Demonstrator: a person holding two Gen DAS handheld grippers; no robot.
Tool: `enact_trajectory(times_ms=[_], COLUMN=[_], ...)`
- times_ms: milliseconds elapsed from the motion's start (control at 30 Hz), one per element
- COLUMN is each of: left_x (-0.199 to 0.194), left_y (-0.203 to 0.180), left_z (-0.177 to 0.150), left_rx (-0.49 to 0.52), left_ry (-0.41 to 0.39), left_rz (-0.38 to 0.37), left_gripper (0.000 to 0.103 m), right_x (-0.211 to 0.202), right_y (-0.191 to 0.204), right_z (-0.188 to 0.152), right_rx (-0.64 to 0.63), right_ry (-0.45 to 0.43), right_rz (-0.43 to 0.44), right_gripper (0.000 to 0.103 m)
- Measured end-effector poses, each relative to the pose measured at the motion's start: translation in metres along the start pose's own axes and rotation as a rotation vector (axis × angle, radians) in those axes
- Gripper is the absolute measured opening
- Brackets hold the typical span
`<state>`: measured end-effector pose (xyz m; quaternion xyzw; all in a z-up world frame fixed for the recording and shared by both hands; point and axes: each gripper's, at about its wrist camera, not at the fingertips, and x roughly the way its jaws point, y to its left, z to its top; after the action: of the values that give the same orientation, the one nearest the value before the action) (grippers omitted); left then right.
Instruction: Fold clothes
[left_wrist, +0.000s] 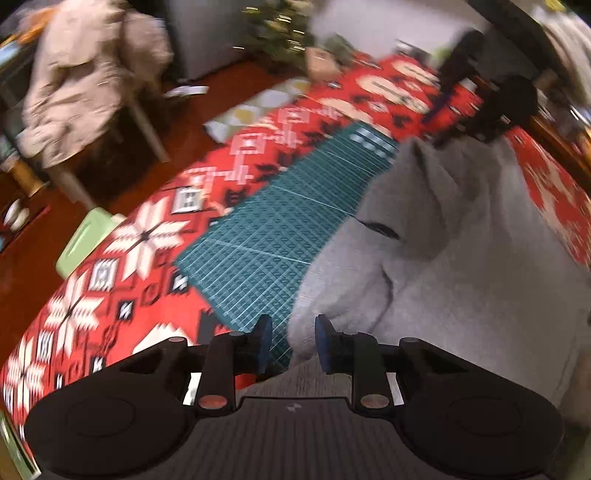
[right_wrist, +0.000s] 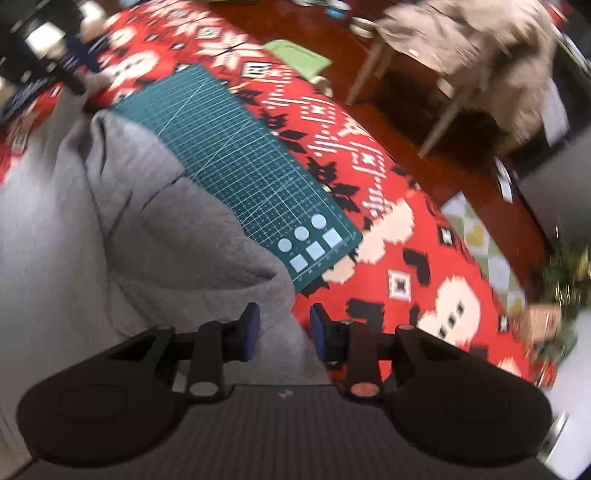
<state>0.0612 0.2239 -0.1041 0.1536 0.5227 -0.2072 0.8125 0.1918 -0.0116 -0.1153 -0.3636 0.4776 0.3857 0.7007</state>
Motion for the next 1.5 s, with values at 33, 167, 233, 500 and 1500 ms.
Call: enact_trajectory(times_ms=[33,167,233,500,1500], left_x=[0.003,0.015,0.021,0.043,0.011], left_y=[-0.001,-0.001,-0.004,-0.020,-0.003], left_z=[0.003,0.012,0.014,0.007,0.019], left_rx=[0.037,0.124,0.172,0.334,0.115], left_ry=[0.005,0.044,0.073,0.175,0.136], left_rz=[-0.001,-0.056,-0.083,-0.108,-0.172], left_gripper=[0.026,0.032,0.033,0.033,0.008], right_x=[0.003,0.010,0.013,0.022,-0.048], right_y=[0.001,0.005,0.007,0.018,0.003], right_z=[0.002,0.007,0.009,0.013,-0.011], right_rx=[-0.050,-0.189,-0.248,-0.394,0.420], right_ry=[0.006,0.014,0.019,0.045,-0.002], right_rz=[-0.002,0.042,0.061,0.096,0.457], right_gripper=[0.032,0.032,0.033,0.019,0.006])
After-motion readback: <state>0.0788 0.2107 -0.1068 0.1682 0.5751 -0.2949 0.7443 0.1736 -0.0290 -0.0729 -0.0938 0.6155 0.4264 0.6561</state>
